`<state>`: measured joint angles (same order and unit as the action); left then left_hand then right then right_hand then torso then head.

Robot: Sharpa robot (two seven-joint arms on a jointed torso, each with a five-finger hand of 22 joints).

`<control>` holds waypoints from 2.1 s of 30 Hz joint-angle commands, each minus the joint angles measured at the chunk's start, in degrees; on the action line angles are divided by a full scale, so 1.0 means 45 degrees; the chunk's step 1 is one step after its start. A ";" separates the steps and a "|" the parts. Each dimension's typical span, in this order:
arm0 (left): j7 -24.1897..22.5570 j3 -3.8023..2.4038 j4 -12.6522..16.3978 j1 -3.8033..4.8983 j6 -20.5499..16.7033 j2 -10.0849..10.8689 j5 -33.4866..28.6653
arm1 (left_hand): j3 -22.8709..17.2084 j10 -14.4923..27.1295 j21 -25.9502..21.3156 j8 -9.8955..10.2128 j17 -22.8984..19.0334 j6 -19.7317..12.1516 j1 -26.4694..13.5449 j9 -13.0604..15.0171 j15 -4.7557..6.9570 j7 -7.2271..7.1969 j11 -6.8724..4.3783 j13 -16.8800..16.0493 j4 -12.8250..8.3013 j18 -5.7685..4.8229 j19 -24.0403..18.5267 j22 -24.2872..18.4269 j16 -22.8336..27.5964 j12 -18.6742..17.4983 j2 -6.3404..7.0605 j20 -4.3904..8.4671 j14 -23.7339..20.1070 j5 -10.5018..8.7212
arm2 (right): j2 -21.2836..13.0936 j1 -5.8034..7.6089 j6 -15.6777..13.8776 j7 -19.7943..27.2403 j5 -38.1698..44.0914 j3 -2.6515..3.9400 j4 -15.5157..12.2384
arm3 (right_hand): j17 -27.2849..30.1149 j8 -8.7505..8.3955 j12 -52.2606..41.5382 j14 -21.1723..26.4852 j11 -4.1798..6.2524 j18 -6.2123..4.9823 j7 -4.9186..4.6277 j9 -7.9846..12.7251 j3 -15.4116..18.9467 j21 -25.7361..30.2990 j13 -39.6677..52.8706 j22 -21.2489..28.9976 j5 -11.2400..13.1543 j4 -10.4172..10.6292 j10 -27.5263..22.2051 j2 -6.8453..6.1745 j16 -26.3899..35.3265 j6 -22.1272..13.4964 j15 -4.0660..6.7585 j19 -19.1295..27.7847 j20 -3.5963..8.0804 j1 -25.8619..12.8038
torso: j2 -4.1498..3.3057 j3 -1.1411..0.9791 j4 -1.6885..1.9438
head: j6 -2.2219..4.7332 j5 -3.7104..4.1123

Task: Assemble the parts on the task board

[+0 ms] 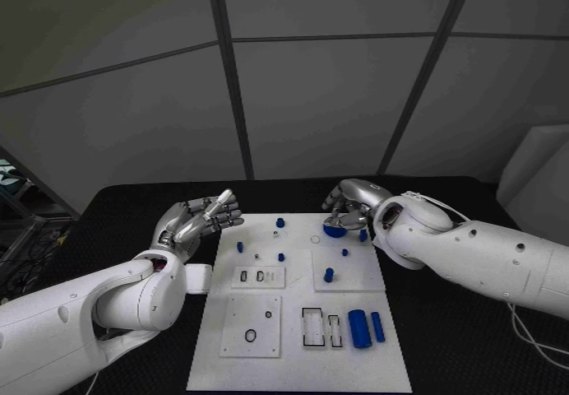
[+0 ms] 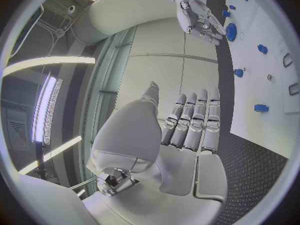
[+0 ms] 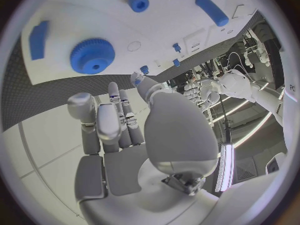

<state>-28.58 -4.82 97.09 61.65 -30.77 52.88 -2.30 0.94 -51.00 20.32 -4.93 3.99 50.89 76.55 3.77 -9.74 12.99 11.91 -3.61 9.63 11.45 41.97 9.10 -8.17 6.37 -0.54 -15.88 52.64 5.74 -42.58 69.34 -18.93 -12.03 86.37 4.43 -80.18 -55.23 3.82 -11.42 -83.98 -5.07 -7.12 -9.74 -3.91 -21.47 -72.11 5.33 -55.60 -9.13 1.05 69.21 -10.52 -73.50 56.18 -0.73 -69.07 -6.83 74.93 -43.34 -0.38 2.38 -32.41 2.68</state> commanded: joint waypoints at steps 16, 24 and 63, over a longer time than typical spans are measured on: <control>0.0098 -0.0008 -0.0139 0.0020 0.0362 -0.0166 0.0110 | 0.0019 0.0109 0.0000 0.0079 -0.0016 -0.0051 0.0013 -0.0011 -0.0049 0.0254 0.0012 0.0007 -0.0079 -0.0261 -0.0020 -0.0023 0.0066 -0.0074 -0.0100 -0.0034 -0.0055 -0.0035 | -0.0435 0.0077 0.2546 -0.1653 -0.1387 0.0086 0.0158 | -0.3964 0.0301 -0.8164 -0.0673 0.0306 0.0508 0.0188 -0.0034 0.4933 -0.1364 0.7935 -0.2362 -0.0634 0.3478 0.0527 -0.0053 -0.2200 -0.1211 0.0306 -0.1469 0.0265 0.2204 | -0.0010 -0.0010 -0.0003 | -0.0015 0.0203; 0.0105 -0.0008 -0.0138 0.0020 0.0374 -0.0165 0.0110 | 0.0019 0.0109 0.0000 0.0079 -0.0016 -0.0051 0.0013 -0.0011 -0.0049 0.0254 0.0012 0.0007 -0.0079 -0.0261 -0.0020 -0.0023 0.0066 -0.0074 -0.0100 -0.0034 -0.0055 -0.0035 | -0.0124 0.0077 0.2702 -0.1757 -0.1368 0.0087 0.0532 | -0.4295 0.0447 -0.9577 -0.0716 0.0290 0.0542 0.0157 -0.0046 0.4905 -0.1505 0.9522 -0.2606 -0.0717 0.3470 0.0733 0.0096 -0.2358 -0.1220 0.0274 -0.1585 0.0230 0.2147 | -0.0014 -0.0009 -0.0018 | -0.0057 0.0200; 0.0191 -0.0008 -0.0154 0.0020 0.0383 -0.0172 0.0110 | 0.0019 0.0111 -0.0009 0.0089 -0.0015 -0.0038 0.0016 -0.0006 -0.0052 0.0240 0.0009 0.0004 -0.0100 -0.0261 -0.0042 -0.0033 0.0088 -0.0085 -0.0115 -0.0038 -0.0063 -0.0032 | 0.0360 0.0074 0.2368 -0.1976 0.0520 0.0088 0.0868 | -0.5820 0.1239 -1.4456 -0.0964 0.0475 0.0780 0.0401 -0.0080 0.4420 -0.2198 1.5214 -0.3888 -0.0447 0.2763 0.2759 0.1093 -0.2999 0.0148 0.0396 -0.2285 0.0334 0.2287 | -0.0015 -0.0017 -0.0005 | -0.0194 0.0221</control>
<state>-27.70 -4.80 96.29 61.63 -29.79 52.14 -2.29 1.10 -51.01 20.32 -4.72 4.01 50.88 76.55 3.77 -9.74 12.99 11.90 -3.62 9.47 11.45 41.96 9.02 -8.17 6.38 -0.54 -15.88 52.64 5.74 -41.03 69.80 -8.59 -20.01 84.18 4.97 -76.37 -74.94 9.15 -76.32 -84.04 -2.96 -3.95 -7.97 -4.15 -1.55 -81.71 73.67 -73.05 -11.39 13.73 81.29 -5.61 -86.64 56.58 0.92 -78.87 -5.24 84.54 -43.42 -0.44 2.28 -33.23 3.69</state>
